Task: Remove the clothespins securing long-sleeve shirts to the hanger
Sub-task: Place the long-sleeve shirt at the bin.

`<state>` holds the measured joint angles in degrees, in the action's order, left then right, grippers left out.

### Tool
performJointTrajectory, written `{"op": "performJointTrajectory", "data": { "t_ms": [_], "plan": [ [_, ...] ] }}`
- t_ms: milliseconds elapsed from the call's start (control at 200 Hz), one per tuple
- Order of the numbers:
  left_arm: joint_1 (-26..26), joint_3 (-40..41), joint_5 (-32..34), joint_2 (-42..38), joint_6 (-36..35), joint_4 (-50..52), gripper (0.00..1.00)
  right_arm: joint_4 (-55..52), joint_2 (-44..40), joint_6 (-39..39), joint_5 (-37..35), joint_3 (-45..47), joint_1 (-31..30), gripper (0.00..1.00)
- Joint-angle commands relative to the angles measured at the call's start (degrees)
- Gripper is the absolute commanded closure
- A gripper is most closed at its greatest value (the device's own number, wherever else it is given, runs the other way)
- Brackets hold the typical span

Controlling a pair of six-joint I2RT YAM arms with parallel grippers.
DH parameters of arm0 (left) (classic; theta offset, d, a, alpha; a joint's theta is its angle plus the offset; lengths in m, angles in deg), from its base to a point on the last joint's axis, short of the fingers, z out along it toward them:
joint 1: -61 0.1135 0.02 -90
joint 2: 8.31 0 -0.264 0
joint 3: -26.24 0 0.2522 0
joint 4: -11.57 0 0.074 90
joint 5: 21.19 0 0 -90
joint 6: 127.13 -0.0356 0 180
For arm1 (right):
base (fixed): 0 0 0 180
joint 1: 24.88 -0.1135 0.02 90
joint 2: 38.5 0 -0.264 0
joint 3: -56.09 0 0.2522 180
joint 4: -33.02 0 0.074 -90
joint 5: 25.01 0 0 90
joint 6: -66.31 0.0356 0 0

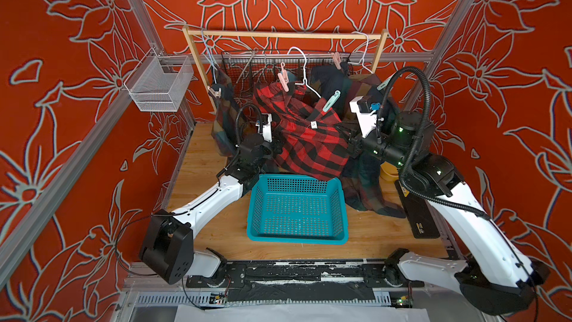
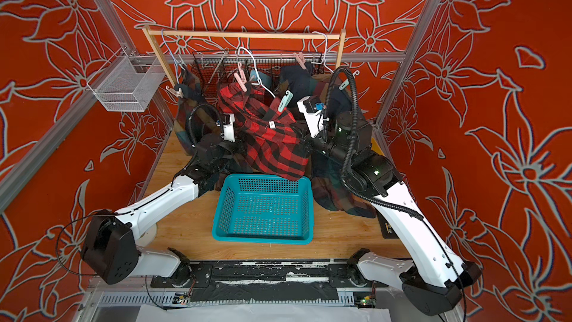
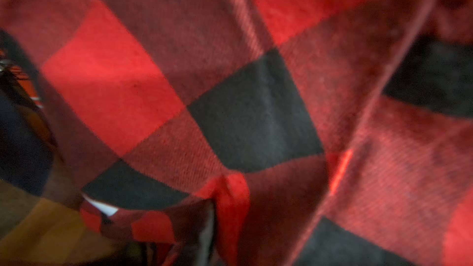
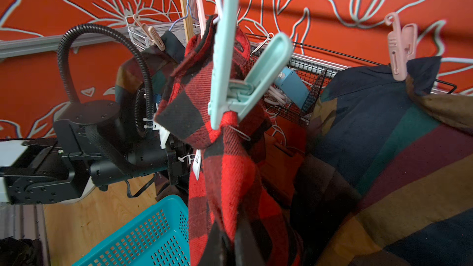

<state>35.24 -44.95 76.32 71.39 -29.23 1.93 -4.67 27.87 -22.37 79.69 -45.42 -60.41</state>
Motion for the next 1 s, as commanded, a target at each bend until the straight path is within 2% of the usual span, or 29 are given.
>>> {"op": "performJointTrajectory", "data": {
  "t_ms": [0,520,776,996],
  "plan": [
    [0.3,-1.5,-2.7,0.2,-0.2,-2.6,0.99,5.3,-1.2,1.1,3.3,-1.7,-0.3,1.0],
    [-2.3,-5.9,-12.3,-4.2,2.7,-2.4,1.0,5.8,4.7,1.4,6.6,-13.6,-0.5,1.0],
    [-4.2,-11.4,-15.7,-5.6,3.0,-1.3,1.0,7.6,7.7,3.0,10.5,-19.9,-0.5,1.0],
    [-6.7,-15.5,-17.4,-5.7,2.5,0.2,1.0,5.8,11.0,2.2,11.2,-26.8,-1.0,1.0]
  ]
}}
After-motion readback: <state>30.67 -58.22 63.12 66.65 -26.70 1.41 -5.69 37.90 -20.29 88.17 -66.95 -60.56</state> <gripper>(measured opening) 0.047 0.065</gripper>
